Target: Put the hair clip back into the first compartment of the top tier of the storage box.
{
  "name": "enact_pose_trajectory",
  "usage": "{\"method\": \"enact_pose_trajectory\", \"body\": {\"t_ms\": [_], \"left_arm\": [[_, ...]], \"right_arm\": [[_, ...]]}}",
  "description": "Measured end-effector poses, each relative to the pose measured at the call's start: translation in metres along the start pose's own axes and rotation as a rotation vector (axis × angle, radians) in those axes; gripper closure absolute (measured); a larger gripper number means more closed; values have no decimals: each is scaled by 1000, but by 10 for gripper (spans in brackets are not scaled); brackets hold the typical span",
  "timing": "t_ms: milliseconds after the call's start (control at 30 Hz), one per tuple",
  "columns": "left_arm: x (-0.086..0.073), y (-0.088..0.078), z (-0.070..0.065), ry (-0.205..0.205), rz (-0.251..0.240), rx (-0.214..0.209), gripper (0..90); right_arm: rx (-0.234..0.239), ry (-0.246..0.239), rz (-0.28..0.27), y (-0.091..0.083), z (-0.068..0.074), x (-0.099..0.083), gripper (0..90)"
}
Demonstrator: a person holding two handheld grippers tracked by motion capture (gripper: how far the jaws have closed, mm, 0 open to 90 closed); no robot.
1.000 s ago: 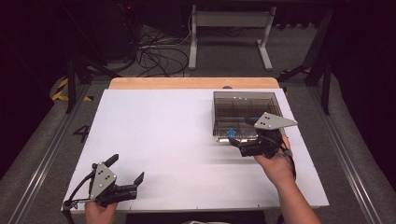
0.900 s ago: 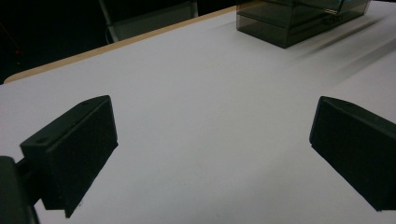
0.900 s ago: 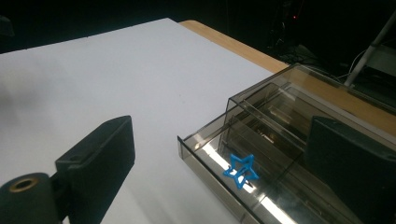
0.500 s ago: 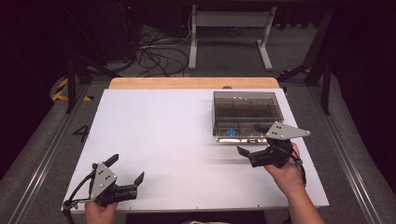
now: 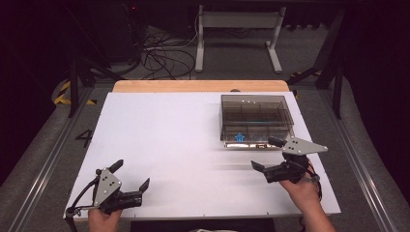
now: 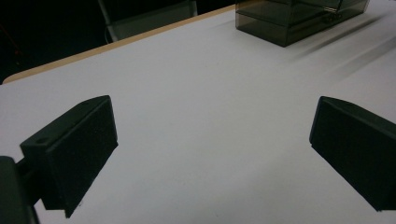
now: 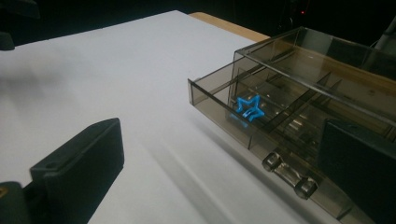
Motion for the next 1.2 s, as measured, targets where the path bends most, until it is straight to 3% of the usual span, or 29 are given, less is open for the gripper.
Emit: {"method": "enact_pose_trajectory", "body": {"t_ms": [533, 1033, 1200], "left_arm": [[-1, 1, 0, 2, 4, -2, 17], [-2, 2, -1, 2, 8, -7, 17], [-2, 3, 0, 2, 10, -6, 17]], "right_arm": [[10, 25, 12, -4, -1, -36, 16], [-21, 58, 41, -15, -9, -70, 17], [-23, 36, 50, -16, -9, -77, 17]]}}
Point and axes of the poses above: each handheld gripper's, and its own axes: y roughly forward along the jaws, x roughly out of its top, z roughly to its left, the point moved 8 cm from there along y, roughly forward along the jaws, and after that the axes turned 8 degrees about -z, right-handed, at the moved point
